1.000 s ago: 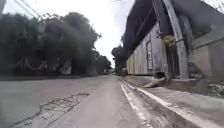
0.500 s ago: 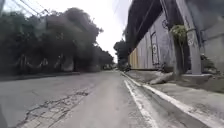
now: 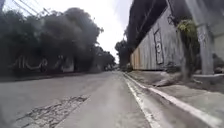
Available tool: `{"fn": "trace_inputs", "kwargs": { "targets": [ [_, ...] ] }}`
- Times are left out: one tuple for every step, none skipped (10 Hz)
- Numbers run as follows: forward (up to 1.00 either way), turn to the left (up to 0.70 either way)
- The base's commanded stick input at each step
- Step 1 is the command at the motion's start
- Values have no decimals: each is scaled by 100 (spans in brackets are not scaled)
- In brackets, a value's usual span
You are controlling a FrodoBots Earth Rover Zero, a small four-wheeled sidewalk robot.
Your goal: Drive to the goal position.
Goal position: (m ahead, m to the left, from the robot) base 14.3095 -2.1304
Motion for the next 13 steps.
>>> {"fn": "trace_inputs", "kwargs": {
  "targets": [
    [70,0],
    [70,0],
    [70,0],
    [70,0],
    [70,0],
    [70,0],
    [70,-3],
    [70,-20],
    [70,-30],
    [70,-22],
    [70,0],
    [70,0],
    [70,0]
  ]
}}
